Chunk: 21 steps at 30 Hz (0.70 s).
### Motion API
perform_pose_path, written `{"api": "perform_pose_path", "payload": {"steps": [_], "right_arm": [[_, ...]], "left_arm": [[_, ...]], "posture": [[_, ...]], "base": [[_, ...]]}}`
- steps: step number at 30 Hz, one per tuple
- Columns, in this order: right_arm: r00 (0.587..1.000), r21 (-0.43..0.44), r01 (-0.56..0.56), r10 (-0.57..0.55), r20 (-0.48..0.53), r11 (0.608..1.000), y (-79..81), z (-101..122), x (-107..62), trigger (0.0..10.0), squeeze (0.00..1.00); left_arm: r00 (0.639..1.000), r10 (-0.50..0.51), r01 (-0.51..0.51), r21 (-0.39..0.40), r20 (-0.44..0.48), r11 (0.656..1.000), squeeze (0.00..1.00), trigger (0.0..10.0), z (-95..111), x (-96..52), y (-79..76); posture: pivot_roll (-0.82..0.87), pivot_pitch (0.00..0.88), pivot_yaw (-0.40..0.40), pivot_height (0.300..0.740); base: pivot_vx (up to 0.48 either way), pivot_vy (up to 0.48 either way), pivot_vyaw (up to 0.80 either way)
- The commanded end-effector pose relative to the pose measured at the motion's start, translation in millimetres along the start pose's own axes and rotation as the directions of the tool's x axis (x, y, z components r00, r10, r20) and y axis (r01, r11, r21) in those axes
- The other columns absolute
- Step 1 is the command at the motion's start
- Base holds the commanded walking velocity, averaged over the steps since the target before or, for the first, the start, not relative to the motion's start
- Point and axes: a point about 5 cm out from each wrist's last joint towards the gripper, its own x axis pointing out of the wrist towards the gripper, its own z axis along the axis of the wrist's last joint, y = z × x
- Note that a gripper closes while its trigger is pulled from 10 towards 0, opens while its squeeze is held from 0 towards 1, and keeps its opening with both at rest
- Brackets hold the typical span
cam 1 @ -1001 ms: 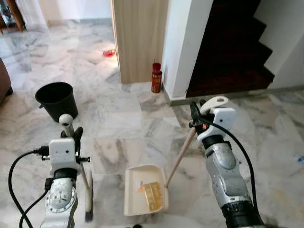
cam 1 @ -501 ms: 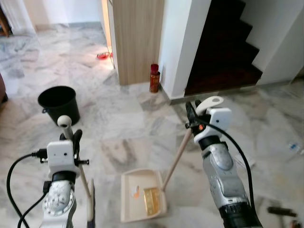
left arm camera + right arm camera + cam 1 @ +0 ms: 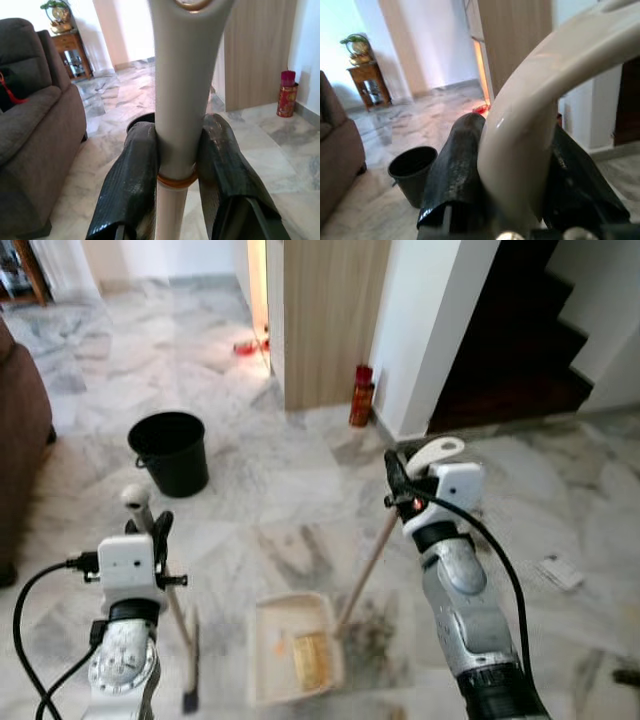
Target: Sweep floor
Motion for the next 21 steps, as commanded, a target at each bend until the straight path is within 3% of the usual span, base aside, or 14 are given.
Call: {"api": "perform_pose_path", "payload": {"steps": [1,21], "right_arm": [[0.998,-0.023,-0.013,0.015,0.055,1.0,2.1,14.3,5.0,10.0,0.0],[0.997,0.019,-0.065,0.064,0.051,0.998,13.8,13.8,5.6,10.0,0.0]], "left_arm": [[0.999,0.01,-0.012,0.022,0.05,1.0,0.0,10.0,11.1,2.3,2.7],[0.998,-0.005,0.003,0.041,0.057,0.999,0.0,10.0,14.7,4.9,0.6]], "posture": [[0.03,0.089,-0.022,0.74],[0.04,0.092,-0.01,0.74]], "base": [[0.0,0.0,0.0],[0.014,0.0,0.08]]}}
